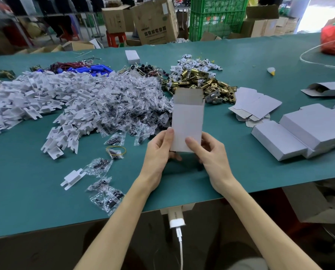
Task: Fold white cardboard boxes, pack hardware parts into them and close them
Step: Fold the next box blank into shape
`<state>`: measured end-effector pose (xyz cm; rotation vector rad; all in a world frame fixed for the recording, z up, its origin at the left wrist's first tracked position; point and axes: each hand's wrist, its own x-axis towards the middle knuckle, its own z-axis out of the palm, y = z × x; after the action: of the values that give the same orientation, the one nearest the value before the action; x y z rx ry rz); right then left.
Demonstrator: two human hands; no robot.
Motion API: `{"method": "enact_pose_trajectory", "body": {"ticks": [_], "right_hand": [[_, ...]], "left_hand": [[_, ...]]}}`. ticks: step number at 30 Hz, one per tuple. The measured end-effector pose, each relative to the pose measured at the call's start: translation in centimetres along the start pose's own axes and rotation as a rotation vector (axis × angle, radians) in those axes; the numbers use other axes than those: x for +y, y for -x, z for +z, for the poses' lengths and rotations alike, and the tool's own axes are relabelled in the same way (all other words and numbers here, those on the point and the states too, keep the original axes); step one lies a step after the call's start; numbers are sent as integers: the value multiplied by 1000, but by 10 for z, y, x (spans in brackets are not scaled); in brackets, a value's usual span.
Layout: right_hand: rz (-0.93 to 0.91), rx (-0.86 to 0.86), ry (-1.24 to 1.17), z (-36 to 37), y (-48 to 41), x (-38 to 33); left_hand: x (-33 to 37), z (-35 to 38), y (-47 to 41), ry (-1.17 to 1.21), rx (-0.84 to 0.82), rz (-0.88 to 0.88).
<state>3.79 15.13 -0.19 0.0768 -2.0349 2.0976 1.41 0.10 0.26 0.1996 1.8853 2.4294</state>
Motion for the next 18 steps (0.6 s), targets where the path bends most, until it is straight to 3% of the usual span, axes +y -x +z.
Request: {"method": "enact_pose_trajectory", "body": {"ticks": [5, 18], "right_hand": [[27, -137, -69, -1, 4, -6], [50, -109, 7, 2, 4, -7]], "left_hand": [[3, -4, -2, 106, 54, -89], [1, -6, -3, 130, 99, -96]]}}
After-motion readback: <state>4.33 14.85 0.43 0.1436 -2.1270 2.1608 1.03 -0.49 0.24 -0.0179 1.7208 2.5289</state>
